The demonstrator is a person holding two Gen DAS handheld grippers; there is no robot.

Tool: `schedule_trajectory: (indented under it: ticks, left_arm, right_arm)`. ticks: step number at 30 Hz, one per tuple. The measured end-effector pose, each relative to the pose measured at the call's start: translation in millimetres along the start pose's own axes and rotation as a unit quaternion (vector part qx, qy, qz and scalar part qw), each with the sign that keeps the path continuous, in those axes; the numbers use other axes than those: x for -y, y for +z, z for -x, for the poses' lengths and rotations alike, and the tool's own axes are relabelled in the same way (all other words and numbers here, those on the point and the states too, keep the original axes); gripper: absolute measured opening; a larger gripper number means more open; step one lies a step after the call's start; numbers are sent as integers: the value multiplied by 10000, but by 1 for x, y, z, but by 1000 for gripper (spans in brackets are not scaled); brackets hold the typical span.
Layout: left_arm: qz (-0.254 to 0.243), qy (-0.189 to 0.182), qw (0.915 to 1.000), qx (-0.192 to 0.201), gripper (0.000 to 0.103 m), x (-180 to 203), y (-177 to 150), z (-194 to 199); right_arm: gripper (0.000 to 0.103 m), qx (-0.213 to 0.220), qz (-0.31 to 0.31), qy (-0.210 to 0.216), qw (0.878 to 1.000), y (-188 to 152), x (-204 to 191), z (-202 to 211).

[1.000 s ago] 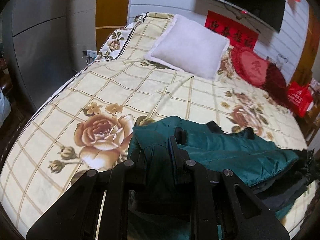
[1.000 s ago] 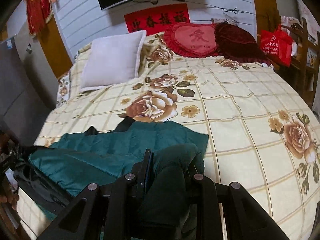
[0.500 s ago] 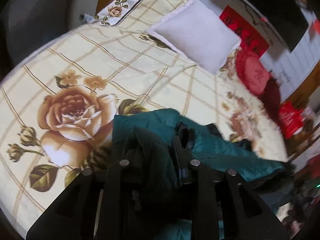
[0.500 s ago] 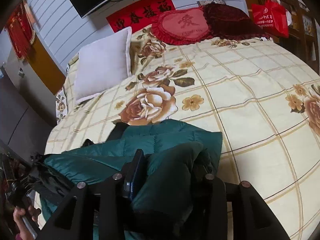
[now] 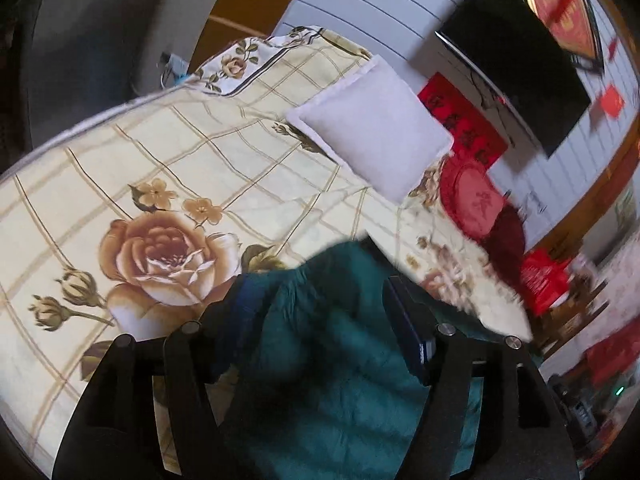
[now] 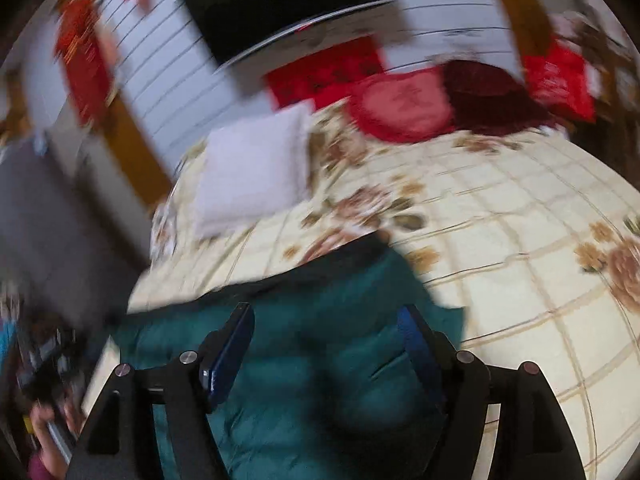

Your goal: Fold large clothes

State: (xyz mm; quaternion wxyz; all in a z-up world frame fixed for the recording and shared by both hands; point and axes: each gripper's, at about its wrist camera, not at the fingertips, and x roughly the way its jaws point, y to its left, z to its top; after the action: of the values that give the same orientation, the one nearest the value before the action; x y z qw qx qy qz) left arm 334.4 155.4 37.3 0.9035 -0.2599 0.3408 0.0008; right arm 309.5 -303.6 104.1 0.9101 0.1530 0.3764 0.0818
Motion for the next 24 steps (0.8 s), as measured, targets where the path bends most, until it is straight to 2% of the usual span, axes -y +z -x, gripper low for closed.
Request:
schedule_trajectory:
  ticks: [3, 5, 8, 12, 17, 21, 24]
  left_arm:
    - [-415, 265, 9986, -186, 67, 17, -19, -13]
    - [-675, 410, 9964, -308, 67, 28, -29, -27]
    - [-1029, 858, 9905, -308, 67, 38, -43, -48]
    - [-1110, 1191, 9857, -427, 67, 35, -49, -74]
    - [-1039, 1321, 9850, -393, 69, 28, -49, -87]
    - [-1086, 1425, 9832, -359, 70, 31, -51, -91]
    - [-1153, 1483, 9814, -387, 71, 33, -51, -93]
  right_arm:
    - [72, -456, 531, -33, 9975, -13, -36, -35]
    - [72, -575, 729, -111, 9956, -20, -52, -56]
    - [72, -709, 1002, -339, 9919, -24, -67, -87]
    - [72, -858, 1196, -619, 9872, -26, -70, -122]
    - [72, -1027, 1063, -650, 9869, -24, -58, -151]
    - [74, -1054, 1243, -788, 9835, -26, -62, -167]
    - [74, -1094, 1212, -744, 9838, -24, -61, -161]
